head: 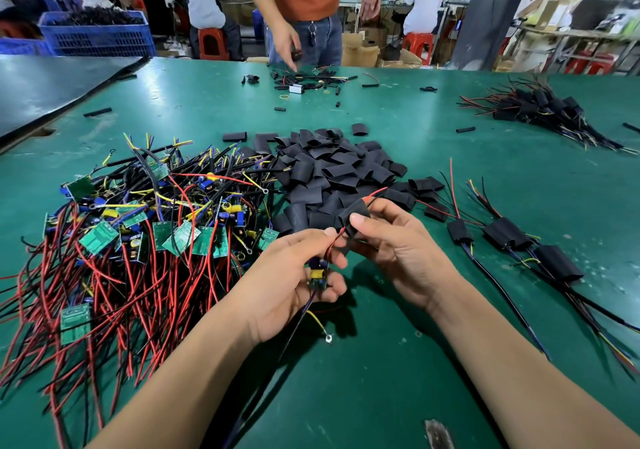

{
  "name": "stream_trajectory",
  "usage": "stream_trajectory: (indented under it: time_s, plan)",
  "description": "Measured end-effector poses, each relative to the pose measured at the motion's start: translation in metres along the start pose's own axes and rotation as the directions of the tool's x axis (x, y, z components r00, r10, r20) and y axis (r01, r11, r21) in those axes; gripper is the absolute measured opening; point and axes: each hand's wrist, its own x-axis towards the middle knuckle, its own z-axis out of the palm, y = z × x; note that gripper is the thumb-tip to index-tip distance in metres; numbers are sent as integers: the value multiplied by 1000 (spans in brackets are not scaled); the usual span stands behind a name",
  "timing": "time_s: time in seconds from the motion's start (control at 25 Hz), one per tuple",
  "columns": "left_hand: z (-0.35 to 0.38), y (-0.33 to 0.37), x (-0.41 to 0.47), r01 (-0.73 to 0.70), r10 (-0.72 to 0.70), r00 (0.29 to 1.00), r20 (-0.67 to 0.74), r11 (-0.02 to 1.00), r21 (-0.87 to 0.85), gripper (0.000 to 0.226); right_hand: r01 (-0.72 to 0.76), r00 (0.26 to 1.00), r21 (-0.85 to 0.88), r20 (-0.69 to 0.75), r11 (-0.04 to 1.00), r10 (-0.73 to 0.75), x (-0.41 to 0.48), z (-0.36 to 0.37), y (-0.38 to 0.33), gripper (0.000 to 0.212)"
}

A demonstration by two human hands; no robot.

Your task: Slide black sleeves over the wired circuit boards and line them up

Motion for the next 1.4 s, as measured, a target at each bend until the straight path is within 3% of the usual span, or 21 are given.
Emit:
stream_trajectory:
  time_s: [0.12, 0.32, 0.6, 0.84, 1.04, 1.4]
  plan:
    - [-1, 1, 1, 30, -31, 1000, -5, 995, -94, 19, 11, 994, 60, -108, 998, -5, 3, -3, -5, 27]
    - [-2, 0, 0, 65, -64, 997, 42, 998, -10, 17, 48, 971, 150, -241, 987, -11, 8, -14, -13, 25]
    - [-6, 3, 0, -6, 6, 999, -44, 1000, 7, 16, 14, 990, -206, -135, 978, -43, 5, -13, -6, 39]
    - [-6, 6, -3, -1, 1, 999, -54, 1000, 3, 16, -11, 998, -195, -70, 981, -2, 3, -10, -5, 35]
    - [-6, 6, -2, 3, -3, 999, -52, 1000, 5, 12, -48, 998, -148, -42, 988, 42, 1, -8, -6, 5]
    - [-9, 4, 0, -6, 6, 999, -49, 1000, 15, 20, -47, 999, -114, 10, 992, 48, -2, -7, -4, 9]
